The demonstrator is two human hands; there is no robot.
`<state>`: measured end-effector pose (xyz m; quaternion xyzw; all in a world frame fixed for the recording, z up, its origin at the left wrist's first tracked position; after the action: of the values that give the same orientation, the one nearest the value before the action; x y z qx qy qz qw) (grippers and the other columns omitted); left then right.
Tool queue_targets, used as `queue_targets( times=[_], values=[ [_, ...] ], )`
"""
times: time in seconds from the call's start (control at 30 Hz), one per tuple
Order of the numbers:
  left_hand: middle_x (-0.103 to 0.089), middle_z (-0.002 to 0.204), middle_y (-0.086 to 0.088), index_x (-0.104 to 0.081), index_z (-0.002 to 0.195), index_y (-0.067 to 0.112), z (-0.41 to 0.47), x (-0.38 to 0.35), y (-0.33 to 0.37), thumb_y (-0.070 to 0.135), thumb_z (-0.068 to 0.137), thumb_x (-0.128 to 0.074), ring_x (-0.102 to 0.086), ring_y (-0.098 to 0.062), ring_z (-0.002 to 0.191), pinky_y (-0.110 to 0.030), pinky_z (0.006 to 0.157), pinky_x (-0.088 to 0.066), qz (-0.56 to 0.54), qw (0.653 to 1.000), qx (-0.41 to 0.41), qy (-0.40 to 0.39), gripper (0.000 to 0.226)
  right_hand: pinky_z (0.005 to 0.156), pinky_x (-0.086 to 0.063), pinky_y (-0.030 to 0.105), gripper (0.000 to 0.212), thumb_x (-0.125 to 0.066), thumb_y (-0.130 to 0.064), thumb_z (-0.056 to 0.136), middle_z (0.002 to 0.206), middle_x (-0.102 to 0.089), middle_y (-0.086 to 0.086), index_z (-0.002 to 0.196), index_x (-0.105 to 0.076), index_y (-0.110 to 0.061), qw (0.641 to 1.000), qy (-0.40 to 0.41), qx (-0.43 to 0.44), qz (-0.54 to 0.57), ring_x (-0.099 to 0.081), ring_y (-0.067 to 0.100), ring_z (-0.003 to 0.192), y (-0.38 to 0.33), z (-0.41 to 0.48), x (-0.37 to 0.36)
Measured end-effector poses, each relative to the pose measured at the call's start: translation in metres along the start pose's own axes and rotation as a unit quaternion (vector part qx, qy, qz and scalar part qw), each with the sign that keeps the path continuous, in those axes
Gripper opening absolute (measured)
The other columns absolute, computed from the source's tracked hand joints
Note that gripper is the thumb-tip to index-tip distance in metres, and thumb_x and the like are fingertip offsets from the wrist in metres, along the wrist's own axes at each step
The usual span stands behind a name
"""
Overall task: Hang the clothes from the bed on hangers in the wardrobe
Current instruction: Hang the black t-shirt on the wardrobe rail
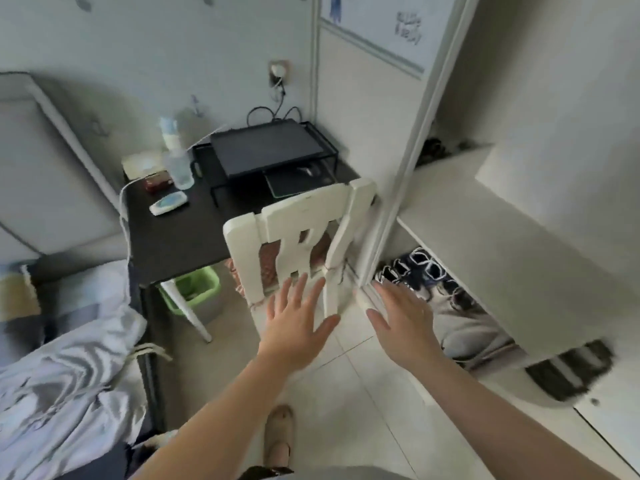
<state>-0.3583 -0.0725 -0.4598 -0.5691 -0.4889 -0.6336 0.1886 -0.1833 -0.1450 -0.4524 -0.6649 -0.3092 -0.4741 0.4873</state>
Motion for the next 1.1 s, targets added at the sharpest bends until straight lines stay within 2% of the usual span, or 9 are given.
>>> queue_targets(
  times=[0.17, 0.27, 0.37, 0.57, 0.7, 0.8, 0.97, 1.1],
  values=[
    [-0.001, 0.168, 0.005, -0.004, 0.157, 0.042, 0.12, 0.048, 0.086, 0.071, 0.095, -0.025, 0.007, -0.024, 0.154, -0.049, 0.122, 0.002, 0.024, 0.984, -0.177, 0.008, 0.072, 0.113, -0.022, 0.048, 0.057, -0.026, -0.05, 0.095, 0.153, -0.035, -0.006, 0.147, -0.035, -0.028, 0.988, 0.12, -0.093, -0.02, -0.025, 0.025, 0.145, 0.041, 0.049, 0.096],
    [-0.007, 0.168, 0.002, -0.009, 0.158, 0.04, 0.175, 0.089, 0.148, 0.076, 0.09, -0.015, 0.001, -0.025, 0.154, -0.05, 0.122, -0.004, 0.033, 0.96, -0.276, 0.029, 0.077, 0.119, -0.014, 0.045, 0.061, -0.021, -0.054, 0.094, 0.158, -0.027, -0.008, 0.151, -0.027, -0.032, 0.975, 0.18, -0.132, -0.022, -0.015, 0.018, 0.149, 0.056, 0.065, 0.161],
    [-0.011, 0.167, 0.003, -0.013, 0.158, 0.039, 0.219, 0.134, 0.212, 0.077, 0.085, -0.01, -0.003, -0.025, 0.154, -0.049, 0.122, -0.008, 0.016, 0.937, -0.344, 0.063, 0.082, 0.118, -0.016, 0.04, 0.067, -0.017, -0.058, 0.09, 0.157, -0.028, -0.009, 0.151, -0.027, -0.031, 0.96, 0.245, -0.134, -0.029, -0.018, 0.016, 0.147, 0.057, 0.076, 0.234],
    [-0.022, 0.164, 0.003, -0.022, 0.155, 0.037, 0.271, 0.246, 0.355, 0.072, 0.091, -0.026, -0.013, -0.025, 0.152, -0.047, 0.119, -0.015, -0.025, 0.868, -0.468, 0.167, 0.073, 0.112, -0.029, 0.04, 0.06, -0.029, -0.051, 0.094, 0.152, -0.036, -0.008, 0.148, -0.036, -0.027, 0.914, 0.378, -0.104, -0.107, -0.03, 0.014, 0.141, 0.048, 0.084, 0.401],
    [-0.021, 0.165, 0.003, -0.024, 0.155, 0.036, 0.288, 0.317, 0.444, 0.073, 0.088, -0.022, -0.013, -0.025, 0.152, -0.05, 0.118, -0.017, -0.051, 0.823, -0.517, 0.229, 0.077, 0.106, -0.037, 0.041, 0.057, -0.037, -0.046, 0.093, 0.148, -0.042, -0.006, 0.145, -0.041, -0.024, 0.868, 0.452, -0.076, -0.193, -0.036, 0.016, 0.138, 0.046, 0.084, 0.506],
    [-0.018, 0.165, 0.005, -0.021, 0.155, 0.038, 0.296, 0.358, 0.507, 0.074, 0.087, -0.019, -0.007, -0.022, 0.153, -0.047, 0.119, -0.014, -0.063, 0.798, -0.537, 0.264, 0.077, 0.107, -0.035, 0.042, 0.054, -0.042, -0.042, 0.096, 0.15, -0.04, -0.006, 0.147, -0.039, -0.025, 0.84, 0.476, -0.067, -0.253, -0.034, 0.017, 0.139, 0.05, 0.084, 0.573],
    [-0.017, 0.166, 0.006, -0.021, 0.155, 0.04, 0.304, 0.408, 0.607, 0.075, 0.086, -0.02, -0.005, -0.02, 0.153, -0.044, 0.12, -0.011, -0.097, 0.775, -0.561, 0.274, 0.077, 0.114, -0.025, 0.039, 0.052, -0.041, -0.041, 0.1, 0.156, -0.029, -0.007, 0.15, -0.03, -0.029, 0.817, 0.463, -0.096, -0.331, -0.022, 0.015, 0.144, 0.062, 0.096, 0.679],
    [-0.019, 0.165, 0.006, -0.023, 0.155, 0.038, 0.314, 0.43, 0.681, 0.068, 0.094, -0.032, -0.007, -0.02, 0.152, -0.046, 0.119, -0.015, -0.099, 0.769, -0.572, 0.267, 0.068, 0.109, -0.029, 0.039, 0.05, -0.039, -0.042, 0.1, 0.152, -0.035, -0.008, 0.148, -0.033, -0.029, 0.782, 0.484, -0.14, -0.367, -0.027, 0.017, 0.14, 0.073, 0.093, 0.756]
  ],
)
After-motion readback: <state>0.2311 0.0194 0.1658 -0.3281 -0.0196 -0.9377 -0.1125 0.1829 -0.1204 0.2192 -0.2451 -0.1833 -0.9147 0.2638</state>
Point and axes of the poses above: each hand's wrist, its own z-axis towards the middle knuckle, its own x-axis out of the back of the hand, y = z × x, the point moved 10 cm from there along z, towards the middle knuckle
